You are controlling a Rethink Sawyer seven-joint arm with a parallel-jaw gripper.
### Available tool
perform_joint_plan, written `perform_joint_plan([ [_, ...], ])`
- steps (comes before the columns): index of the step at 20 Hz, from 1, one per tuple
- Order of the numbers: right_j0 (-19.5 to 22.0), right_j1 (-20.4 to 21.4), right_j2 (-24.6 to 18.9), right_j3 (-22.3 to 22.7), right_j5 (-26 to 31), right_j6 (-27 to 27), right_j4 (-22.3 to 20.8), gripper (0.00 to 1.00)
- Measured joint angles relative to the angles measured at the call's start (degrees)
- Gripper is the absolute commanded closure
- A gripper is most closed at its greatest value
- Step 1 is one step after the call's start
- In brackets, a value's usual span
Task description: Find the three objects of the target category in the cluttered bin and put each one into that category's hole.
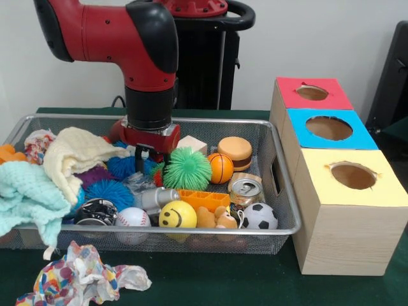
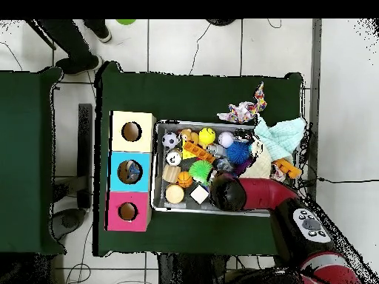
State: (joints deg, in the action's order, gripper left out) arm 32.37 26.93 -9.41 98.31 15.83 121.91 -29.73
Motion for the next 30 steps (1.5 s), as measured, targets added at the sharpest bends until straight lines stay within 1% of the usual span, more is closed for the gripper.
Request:
perform_joint_plan([
  [5, 0.0, 0.7, 0.1, 0.0, 0.0, 0.0, 0.0, 0.00],
  [14, 1.3, 4.4, 0.1, 1.8, 0.4, 0.0, 0.0, 0.00],
  [17, 1.5, 4.9, 0.1, 2.0, 0.4, 0.0, 0.0, 0.00],
  [24, 1.8, 4.1, 0.1, 2.0, 0.4, 0.0, 0.0, 0.00],
  [30, 1.8, 2.0, 0.1, 2.0, 0.0, 0.0, 0.0, 0.00],
])
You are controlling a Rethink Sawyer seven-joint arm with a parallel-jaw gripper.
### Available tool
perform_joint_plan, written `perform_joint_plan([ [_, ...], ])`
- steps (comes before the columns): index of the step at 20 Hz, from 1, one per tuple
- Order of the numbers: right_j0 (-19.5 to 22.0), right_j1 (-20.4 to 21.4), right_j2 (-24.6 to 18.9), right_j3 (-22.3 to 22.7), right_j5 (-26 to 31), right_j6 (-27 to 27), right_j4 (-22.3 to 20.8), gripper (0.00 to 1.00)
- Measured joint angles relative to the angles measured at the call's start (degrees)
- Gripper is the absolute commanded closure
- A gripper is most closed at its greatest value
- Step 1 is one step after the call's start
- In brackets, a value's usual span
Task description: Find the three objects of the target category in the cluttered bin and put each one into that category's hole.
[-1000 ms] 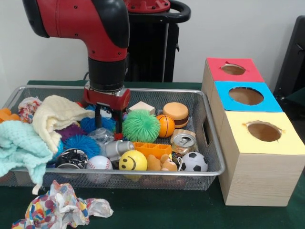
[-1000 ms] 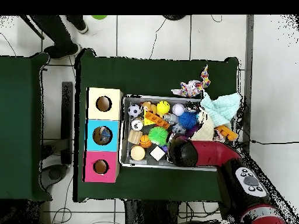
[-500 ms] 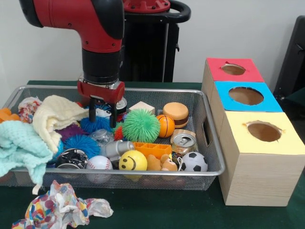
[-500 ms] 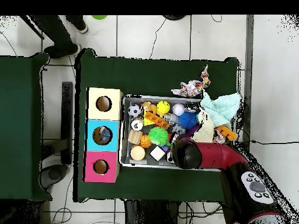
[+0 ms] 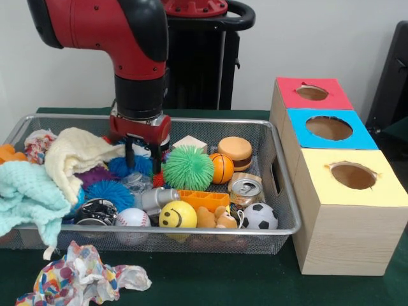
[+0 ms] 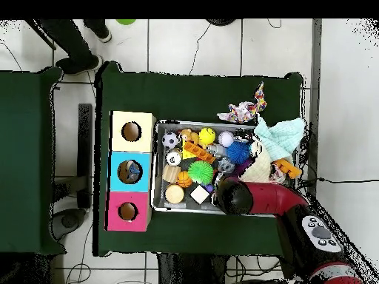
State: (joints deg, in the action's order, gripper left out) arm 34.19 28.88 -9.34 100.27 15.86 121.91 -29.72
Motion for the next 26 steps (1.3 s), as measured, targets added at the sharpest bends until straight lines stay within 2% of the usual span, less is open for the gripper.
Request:
perform_joint_plan([
  [9, -0.1, -2.8, 0.2, -0.7, -4.9, 0.0, 0.0, 0.00],
  [26, -3.2, -2.3, 3.3, -1.7, -7.0, 0.0, 0.0, 0.00],
])
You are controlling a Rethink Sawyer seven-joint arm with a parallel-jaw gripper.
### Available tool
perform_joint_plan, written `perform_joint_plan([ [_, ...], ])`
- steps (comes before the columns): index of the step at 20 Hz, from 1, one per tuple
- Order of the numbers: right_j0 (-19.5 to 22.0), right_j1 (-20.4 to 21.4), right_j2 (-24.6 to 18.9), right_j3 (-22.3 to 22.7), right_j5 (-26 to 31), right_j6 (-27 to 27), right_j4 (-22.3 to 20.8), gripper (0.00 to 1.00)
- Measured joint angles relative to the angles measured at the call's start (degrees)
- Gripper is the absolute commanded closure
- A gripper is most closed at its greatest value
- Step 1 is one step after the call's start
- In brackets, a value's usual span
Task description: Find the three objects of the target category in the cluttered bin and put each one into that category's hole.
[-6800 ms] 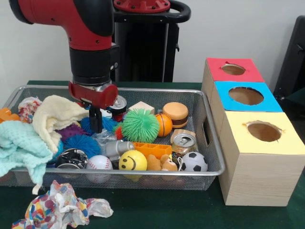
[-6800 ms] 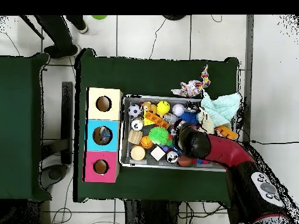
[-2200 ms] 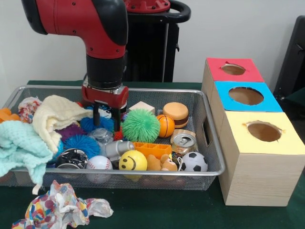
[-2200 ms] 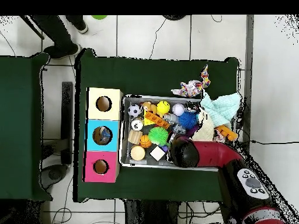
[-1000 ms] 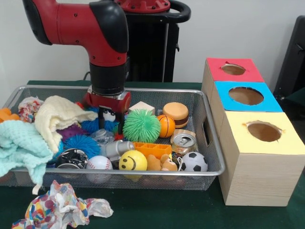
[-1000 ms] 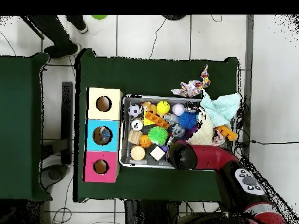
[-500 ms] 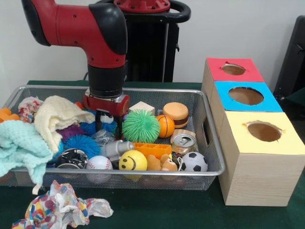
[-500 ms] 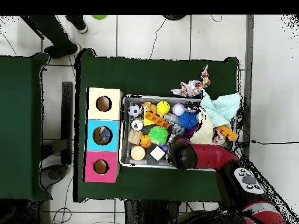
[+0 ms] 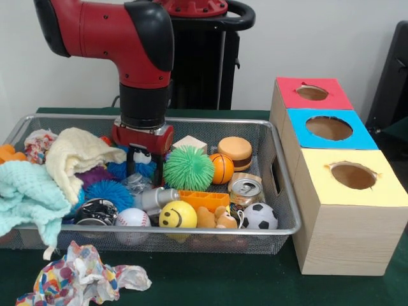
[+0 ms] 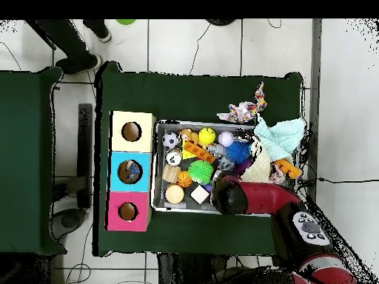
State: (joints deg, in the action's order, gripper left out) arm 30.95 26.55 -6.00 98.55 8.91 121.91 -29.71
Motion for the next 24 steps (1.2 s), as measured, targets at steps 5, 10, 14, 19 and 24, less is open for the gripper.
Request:
perform_joint_plan([
  [5, -0.6, -0.9, 0.9, -0.3, -2.0, 0.0, 0.0, 0.00],
  [10, -1.2, -2.3, 2.2, -0.7, -5.1, 0.0, 0.0, 0.00],
  [14, -1.8, -2.4, 3.2, -0.8, -6.3, 0.0, 0.0, 0.00],
  [19, -2.5, -2.6, 4.2, -0.8, -7.1, 0.0, 0.0, 0.00],
  [24, -3.7, -3.0, 5.7, -0.9, -7.6, 0.0, 0.0, 1.00],
])
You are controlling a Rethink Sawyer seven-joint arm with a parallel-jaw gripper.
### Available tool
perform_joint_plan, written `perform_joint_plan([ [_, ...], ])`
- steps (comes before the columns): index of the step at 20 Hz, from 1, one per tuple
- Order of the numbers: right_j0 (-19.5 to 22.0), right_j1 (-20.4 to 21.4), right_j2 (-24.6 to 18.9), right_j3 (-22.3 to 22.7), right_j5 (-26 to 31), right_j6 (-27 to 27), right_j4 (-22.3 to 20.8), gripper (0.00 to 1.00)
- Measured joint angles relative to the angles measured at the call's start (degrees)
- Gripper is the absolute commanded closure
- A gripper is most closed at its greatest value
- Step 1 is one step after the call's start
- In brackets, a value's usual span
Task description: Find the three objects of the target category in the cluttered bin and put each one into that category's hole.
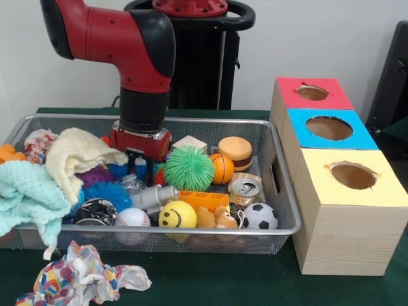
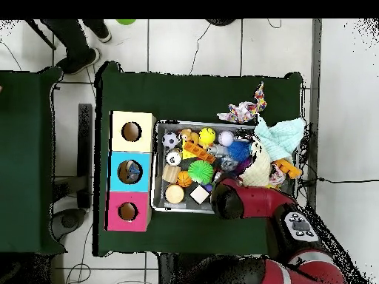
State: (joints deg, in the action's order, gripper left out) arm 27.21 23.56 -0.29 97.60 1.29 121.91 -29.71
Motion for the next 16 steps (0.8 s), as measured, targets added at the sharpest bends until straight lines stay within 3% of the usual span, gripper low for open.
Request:
perform_joint_plan([
  [16, -1.1, -2.2, 2.6, -0.8, -5.1, 0.0, 0.0, 1.00],
])
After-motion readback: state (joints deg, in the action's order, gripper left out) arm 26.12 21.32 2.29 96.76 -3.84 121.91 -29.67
